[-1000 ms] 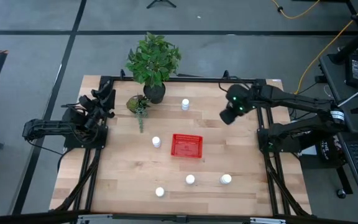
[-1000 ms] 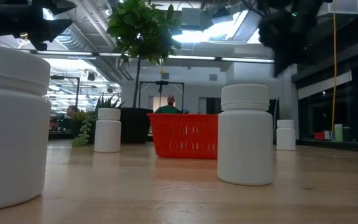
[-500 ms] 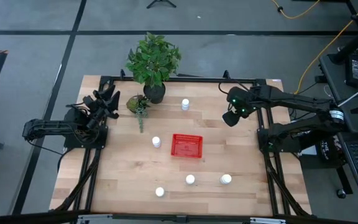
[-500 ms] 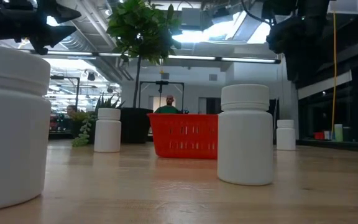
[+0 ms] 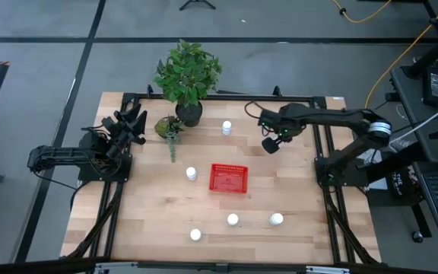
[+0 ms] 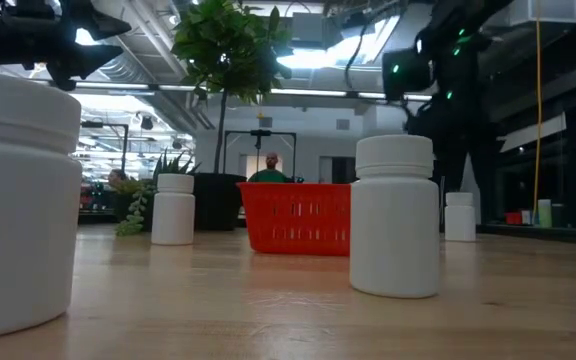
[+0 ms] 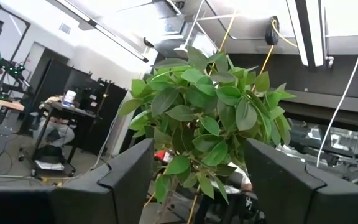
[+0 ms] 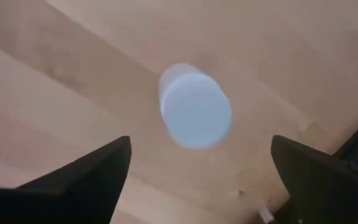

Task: Pick and place pill bottles into a basket
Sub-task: Put the white pill bottle into the red bin

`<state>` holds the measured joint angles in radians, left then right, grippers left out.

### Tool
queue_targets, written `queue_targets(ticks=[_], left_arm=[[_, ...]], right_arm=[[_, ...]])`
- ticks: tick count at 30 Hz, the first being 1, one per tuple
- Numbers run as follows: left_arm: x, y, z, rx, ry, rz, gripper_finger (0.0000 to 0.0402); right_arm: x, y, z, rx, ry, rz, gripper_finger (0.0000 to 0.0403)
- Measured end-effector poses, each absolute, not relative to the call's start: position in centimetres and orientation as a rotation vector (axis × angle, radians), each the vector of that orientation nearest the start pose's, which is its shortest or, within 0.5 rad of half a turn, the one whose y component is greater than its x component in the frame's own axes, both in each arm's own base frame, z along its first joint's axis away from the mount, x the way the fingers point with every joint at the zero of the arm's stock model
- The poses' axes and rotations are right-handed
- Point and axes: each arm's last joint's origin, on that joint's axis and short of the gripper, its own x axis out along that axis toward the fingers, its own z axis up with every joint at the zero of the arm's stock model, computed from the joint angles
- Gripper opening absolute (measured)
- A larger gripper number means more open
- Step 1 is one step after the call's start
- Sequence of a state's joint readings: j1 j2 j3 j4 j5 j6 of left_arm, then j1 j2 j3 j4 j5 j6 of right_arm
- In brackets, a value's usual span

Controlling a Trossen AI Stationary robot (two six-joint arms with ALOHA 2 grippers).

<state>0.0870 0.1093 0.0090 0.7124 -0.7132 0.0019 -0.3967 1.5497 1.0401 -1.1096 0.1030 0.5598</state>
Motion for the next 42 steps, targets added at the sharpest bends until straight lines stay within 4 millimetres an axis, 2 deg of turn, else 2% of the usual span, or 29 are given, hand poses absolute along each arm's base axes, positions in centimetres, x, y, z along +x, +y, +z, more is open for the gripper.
queue_targets(ticks=[7, 15, 22, 25, 30, 31, 37, 42], left_arm=[[7.9, 2.6, 21.9, -0.234, -0.610, 0.762, 0.0245], [8.0, 2.6, 21.7, -0.238, -0.596, 0.761, 0.0246], [8.0, 2.6, 21.7, -0.237, -0.592, 0.761, 0.0245], [8.0, 2.6, 21.7, -0.237, -0.592, 0.762, 0.0246], [8.0, 2.6, 21.7, -0.236, -0.589, 0.762, 0.0244], [8.0, 2.6, 21.7, -0.236, -0.588, 0.762, 0.0244], [8.1, 2.6, 21.6, -0.212, -0.571, 0.769, 0.0246], [8.1, 2.6, 21.6, -0.201, -0.565, 0.772, 0.0244]], right_arm=[[24.5, -10.9, 18.0, 0.638, 1.513, -0.812, 0.0384], [24.6, -11.0, 17.8, 0.639, 1.517, -0.814, 0.0373], [24.5, -11.2, 17.8, 0.646, 1.523, -0.821, 0.0306], [24.4, -11.3, 17.8, 0.651, 1.522, -0.826, 0.0260], [24.4, -11.3, 17.9, 0.654, 1.522, -0.823, 0.0158], [24.4, -11.3, 18.0, 0.653, 1.519, -0.821, 0.0149], [25.1, -11.2, 18.5, 0.640, 1.506, -0.776, 0.0149], [27.3, -10.6, 21.5, 0.630, 1.421, -0.691, 0.0149]])
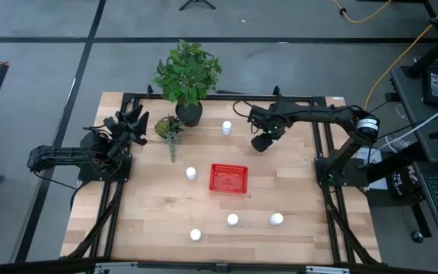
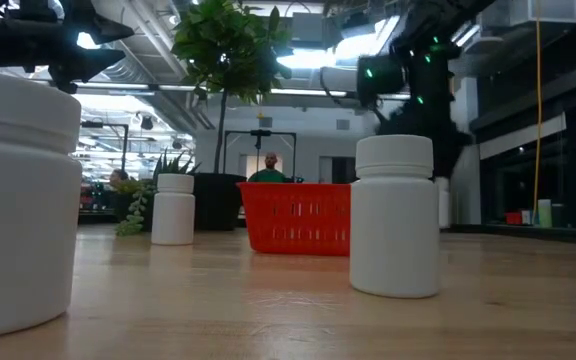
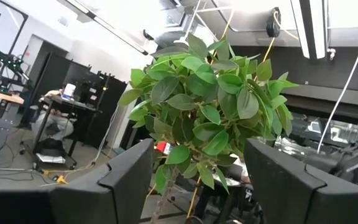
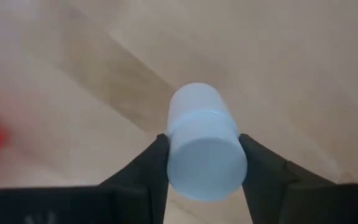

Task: Pick and place pill bottles into a basket
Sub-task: Put the white pill bottle into the red bin

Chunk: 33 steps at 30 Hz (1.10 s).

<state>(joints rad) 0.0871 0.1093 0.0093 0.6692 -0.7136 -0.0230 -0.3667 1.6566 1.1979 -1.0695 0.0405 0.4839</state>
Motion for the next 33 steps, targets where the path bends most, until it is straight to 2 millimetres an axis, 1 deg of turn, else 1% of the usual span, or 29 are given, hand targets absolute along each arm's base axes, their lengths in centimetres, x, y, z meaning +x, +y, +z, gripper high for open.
queue_targets(ticks=[4, 7, 10, 13, 16, 19, 23, 28, 33], left_arm=[[8.1, 2.6, 21.6, -0.200, -0.564, 0.773, 0.0246], [8.1, 2.6, 21.5, -0.197, -0.553, 0.773, 0.0246], [8.3, 2.6, 21.3, -0.195, -0.526, 0.772, 0.0244], [8.5, 2.6, 20.9, -0.186, -0.482, 0.768, 0.0246], [8.7, 2.6, 20.7, -0.170, -0.454, 0.742, 0.0246], [8.8, 2.5, 20.6, -0.162, -0.444, 0.719, 0.0245], [8.8, 2.5, 20.6, -0.161, -0.440, 0.722, 0.0244], [8.8, 2.6, 20.5, -0.150, -0.424, 0.729, 0.0246], [8.9, 2.5, 20.3, -0.097, -0.389, 0.733, 0.0244]], right_arm=[[29.4, -9.1, 25.3, 0.570, 1.341, -0.600, 0.0149], [30.7, -7.1, 28.4, 0.529, 1.279, -0.530, 0.0149], [31.5, -4.7, 31.2, 0.506, 1.223, -0.461, 0.0149], [32.0, -2.2, 33.2, 0.500, 1.175, -0.407, 0.0149], [32.4, 0.0, 34.1, 0.494, 1.152, -0.360, 0.0149], [33.1, 1.7, 33.2, 0.488, 1.185, -0.343, 0.0149], [34.7, 3.1, 30.7, 0.458, 1.265, -0.342, 0.0149], [36.5, 4.0, 27.4, 0.391, 1.357, -0.313, 0.0149], [37.6, 4.2, 25.0, 0.382, 1.425, -0.321, 0.0149]])
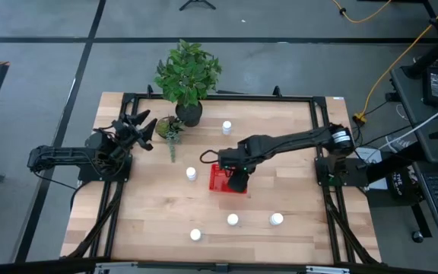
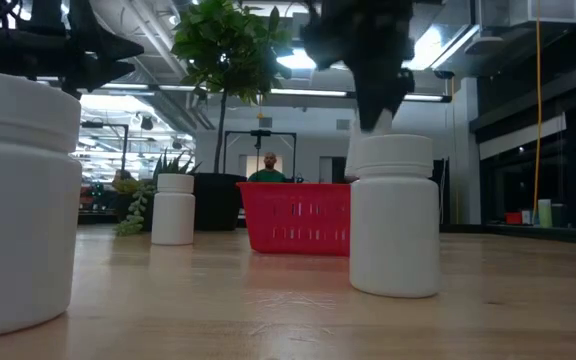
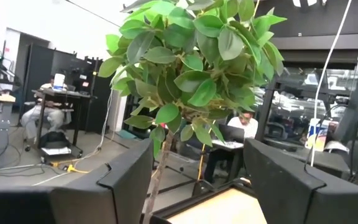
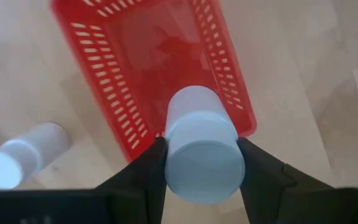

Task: Pick and place pill bottles into a basket
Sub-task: Put the white pill bottle into the red bin

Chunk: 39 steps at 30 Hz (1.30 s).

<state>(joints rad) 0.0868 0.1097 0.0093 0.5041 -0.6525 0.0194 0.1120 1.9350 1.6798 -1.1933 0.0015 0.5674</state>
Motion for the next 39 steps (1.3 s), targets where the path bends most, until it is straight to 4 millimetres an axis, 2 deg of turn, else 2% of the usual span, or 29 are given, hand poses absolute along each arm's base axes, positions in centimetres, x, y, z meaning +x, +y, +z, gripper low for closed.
queue_targets(ticks=[12, 20, 28, 37, 39], left_arm=[[8.9, 2.5, 20.3, -0.103, -0.392, 0.732, 0.0245], [8.9, 2.5, 20.3, -0.099, -0.392, 0.714, 0.0245], [8.9, 2.5, 20.3, -0.099, -0.393, 0.714, 0.0246], [8.9, 2.5, 20.3, -0.099, -0.393, 0.714, 0.0246], [8.9, 2.5, 20.3, -0.099, -0.393, 0.714, 0.0246]], right_arm=[[39.2, 4.4, 22.0, 0.332, 1.454, -0.291, 0.0149], [39.3, 3.6, 21.9, 0.344, 1.452, -0.309, 0.0149], [38.5, 2.9, 20.0, 0.350, 1.509, -0.344, 0.0149], [38.5, 2.9, 19.7, 0.372, 1.500, -0.362, 0.0150], [38.5, 2.9, 19.7, 0.373, 1.499, -0.362, 0.0172]])
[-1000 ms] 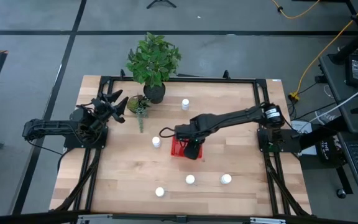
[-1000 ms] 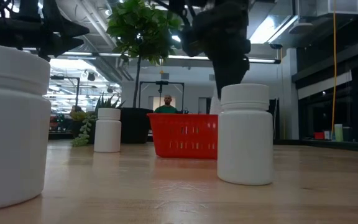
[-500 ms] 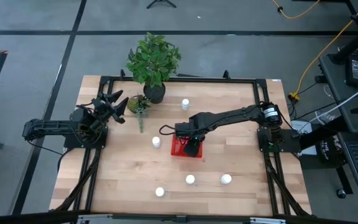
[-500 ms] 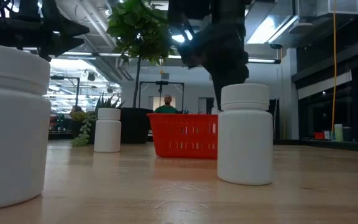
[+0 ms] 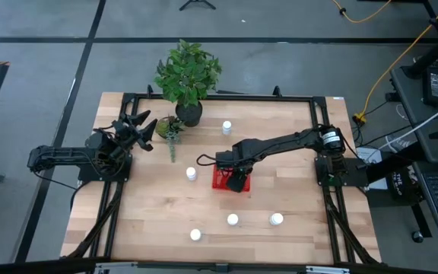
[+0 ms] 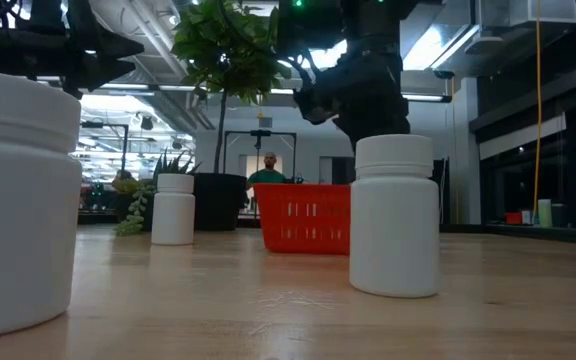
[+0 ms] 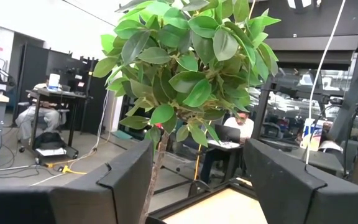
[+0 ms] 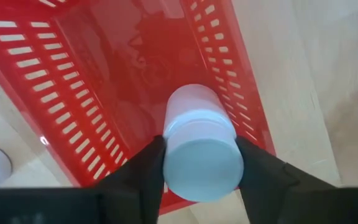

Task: Pick and place pill bottles into a basket
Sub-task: Put the white pill bottle into the red bin

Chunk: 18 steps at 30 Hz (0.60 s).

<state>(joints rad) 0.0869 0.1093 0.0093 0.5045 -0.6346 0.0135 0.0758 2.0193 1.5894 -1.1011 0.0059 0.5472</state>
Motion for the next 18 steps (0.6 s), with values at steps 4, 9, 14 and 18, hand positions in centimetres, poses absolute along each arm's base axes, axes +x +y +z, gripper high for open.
queue_targets(ticks=[4, 9, 14, 18], left_arm=[[8.9, 2.5, 20.3, -0.100, -0.393, 0.714, 0.0244], [8.9, 2.5, 20.3, -0.101, -0.394, 0.714, 0.0246], [8.9, 2.5, 20.3, -0.102, -0.394, 0.713, 0.0245], [8.9, 2.5, 20.3, -0.102, -0.388, 0.713, 0.0245]], right_arm=[[38.5, 2.9, 19.7, 0.392, 1.494, -0.380, 0.0249], [38.5, 2.8, 19.8, 0.402, 1.497, -0.383, 0.0311], [39.1, 2.9, 22.0, 0.428, 1.469, -0.379, 0.0325], [40.0, 2.4, 25.2, 0.373, 1.379, -0.401, 0.0321]])
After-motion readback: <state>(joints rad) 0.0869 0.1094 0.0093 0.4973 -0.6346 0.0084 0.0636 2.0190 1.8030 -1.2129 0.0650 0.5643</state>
